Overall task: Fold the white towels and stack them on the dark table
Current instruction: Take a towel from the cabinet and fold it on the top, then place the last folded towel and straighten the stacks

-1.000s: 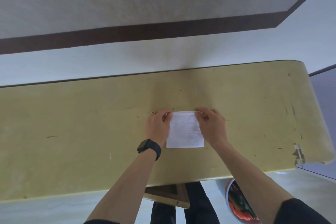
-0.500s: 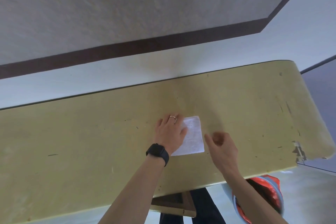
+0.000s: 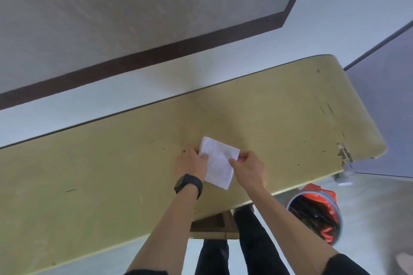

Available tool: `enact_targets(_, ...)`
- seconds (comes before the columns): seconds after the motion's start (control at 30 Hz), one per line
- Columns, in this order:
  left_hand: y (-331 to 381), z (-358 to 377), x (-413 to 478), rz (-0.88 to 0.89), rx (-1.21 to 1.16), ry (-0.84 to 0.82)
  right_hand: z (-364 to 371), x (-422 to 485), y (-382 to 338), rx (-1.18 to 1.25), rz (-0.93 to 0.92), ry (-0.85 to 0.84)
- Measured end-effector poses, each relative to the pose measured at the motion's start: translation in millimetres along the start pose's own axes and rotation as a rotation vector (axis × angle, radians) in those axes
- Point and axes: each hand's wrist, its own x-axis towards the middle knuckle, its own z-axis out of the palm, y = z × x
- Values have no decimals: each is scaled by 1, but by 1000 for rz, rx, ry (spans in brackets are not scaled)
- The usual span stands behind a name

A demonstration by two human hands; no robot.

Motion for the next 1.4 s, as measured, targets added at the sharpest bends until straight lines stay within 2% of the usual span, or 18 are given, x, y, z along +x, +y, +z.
enact_targets(0.1, 2, 3, -5, -64, -130, -7, 5, 4, 0, 90, 40, 4)
enact_targets(0.3, 2, -4, -3, -19, -154, -142, 0, 4, 6, 285, 41, -109)
enact_targets(0.4, 3, -20, -11, -36, -330, -265, -11, -5, 2, 306, -12, -144)
enact_targets(0.47, 10, -35, -21, -12, -432, -252, -27, -15, -6, 310, -85, -129)
enact_targets(0.83, 93, -193, -138, 574, -535, 103, -168, -123, -113, 321, -684, 102)
enact_targets(0.97, 117, -243, -182, 717, -662, 188, -213, -170, -152, 351, -904, 196)
enact_targets(1.13, 118, -276, -243, 777, -822, 291, -246, -224, -177, 350, -1111, 254)
enact_targets(1.27, 83, -287, -289, 743, -901, 504, -237, -262, -181, 328, -1322, 242)
enact_targets(1.4, 16, -274, -346, 616, -876, 808, -189, -307, -172, 280, -1503, 84)
